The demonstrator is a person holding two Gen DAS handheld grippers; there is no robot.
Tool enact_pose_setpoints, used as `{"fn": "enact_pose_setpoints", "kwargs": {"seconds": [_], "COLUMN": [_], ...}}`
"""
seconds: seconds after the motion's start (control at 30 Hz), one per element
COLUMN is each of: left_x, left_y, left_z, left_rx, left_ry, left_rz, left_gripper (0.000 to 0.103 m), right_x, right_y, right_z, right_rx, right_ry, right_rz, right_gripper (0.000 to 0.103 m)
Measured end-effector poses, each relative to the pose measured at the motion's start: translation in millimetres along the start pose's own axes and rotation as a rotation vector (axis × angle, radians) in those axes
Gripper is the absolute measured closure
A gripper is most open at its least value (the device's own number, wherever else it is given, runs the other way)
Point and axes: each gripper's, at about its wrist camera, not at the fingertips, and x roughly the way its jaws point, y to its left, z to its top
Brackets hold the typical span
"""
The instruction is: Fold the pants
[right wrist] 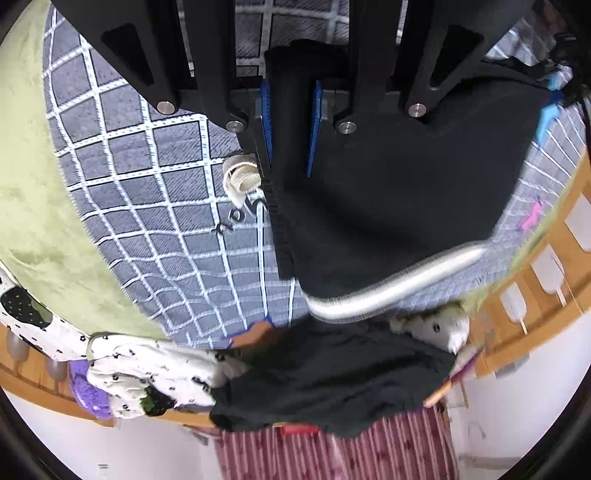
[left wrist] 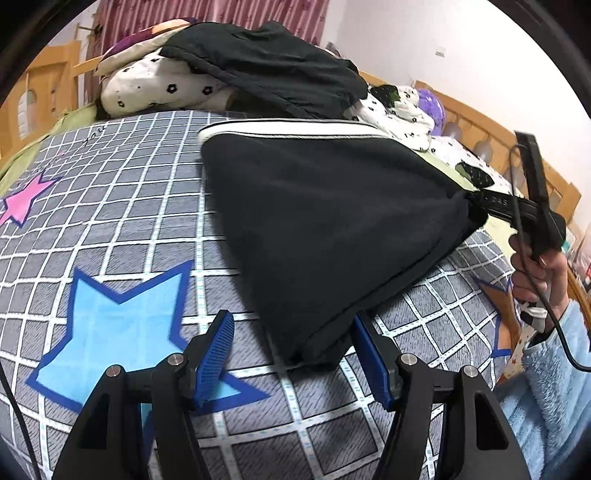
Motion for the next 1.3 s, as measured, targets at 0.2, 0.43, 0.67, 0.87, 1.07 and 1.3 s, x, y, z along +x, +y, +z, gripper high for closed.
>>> {"fn": "enact_pose_setpoints", "kwargs": {"seconds": [0.2, 0.43, 0.67, 0.87, 1.07, 1.3], "left_x": [-9, -21, 35, 98, 130, 111], "left_y": [12, 33, 50, 64, 52, 55], "left_z": [10, 33, 84, 105, 100, 118], "left_rx": [-0.041, -0.076, -0.191, -0.256, -0.233, -0.287], "left_ry": [-0.003, -0.056, 0.033, 0.164, 0.166, 0.151], "left_rz": [-0.044, -0.03, -0.005, -0.079, -0.108, -0.126], "left_gripper": [0.04, 0.039, 0.039, 0.041, 0.053, 0.085], "right_x": [15, -10, 41, 89, 104, 93], "right_y": [9, 19, 22, -4, -22, -6], "right_z": [-7, 13, 66, 65, 55, 57], "right_rx": [-0.04, -0.129, -0.146, -0.103, -0.015, 0.007], "right_ry": [0.054, 0.068, 0.102, 0.202, 0.213, 0.221], "right_rz": [-0.096, -0.08, -0.047, 0.035, 0.123, 0.093], "right_gripper": [0.087, 0.05, 0.046, 0.046, 0.047, 0.072]}}
